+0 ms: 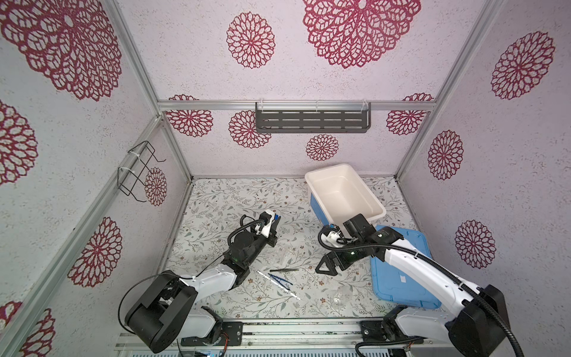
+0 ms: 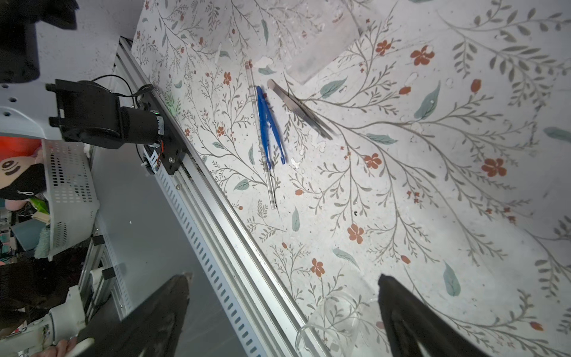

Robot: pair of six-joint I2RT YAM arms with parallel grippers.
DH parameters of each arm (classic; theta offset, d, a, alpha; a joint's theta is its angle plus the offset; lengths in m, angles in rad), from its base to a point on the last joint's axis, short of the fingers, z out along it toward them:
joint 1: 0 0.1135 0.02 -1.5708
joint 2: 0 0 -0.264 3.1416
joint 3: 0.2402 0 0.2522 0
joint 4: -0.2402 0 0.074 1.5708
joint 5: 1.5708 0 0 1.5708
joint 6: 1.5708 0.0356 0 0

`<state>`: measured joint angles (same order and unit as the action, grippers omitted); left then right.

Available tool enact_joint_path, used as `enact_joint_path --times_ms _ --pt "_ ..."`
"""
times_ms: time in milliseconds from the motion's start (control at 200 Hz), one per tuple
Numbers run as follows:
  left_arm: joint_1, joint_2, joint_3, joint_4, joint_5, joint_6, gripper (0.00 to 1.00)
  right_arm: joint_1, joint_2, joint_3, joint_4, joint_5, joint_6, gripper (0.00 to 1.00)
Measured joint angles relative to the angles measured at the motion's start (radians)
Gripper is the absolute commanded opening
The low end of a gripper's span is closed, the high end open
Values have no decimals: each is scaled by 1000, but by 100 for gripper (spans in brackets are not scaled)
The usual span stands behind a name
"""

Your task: Organize the chemistry lab equipment

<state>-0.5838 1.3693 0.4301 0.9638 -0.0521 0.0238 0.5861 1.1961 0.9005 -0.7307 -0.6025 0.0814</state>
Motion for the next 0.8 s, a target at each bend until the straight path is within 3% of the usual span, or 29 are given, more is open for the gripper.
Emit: enact_joint_path --times_ms 150,365,801 --pt "0 53 -7 114 -21 -38 7 1 -59 -96 61 4 56 99" --pt "0 144 -40 257 -66 -82 7 2 -78 -99 61 23 74 99" --pt "-1 180 -117 408 -152 -131 8 3 -85 -115 98 22 101 99"
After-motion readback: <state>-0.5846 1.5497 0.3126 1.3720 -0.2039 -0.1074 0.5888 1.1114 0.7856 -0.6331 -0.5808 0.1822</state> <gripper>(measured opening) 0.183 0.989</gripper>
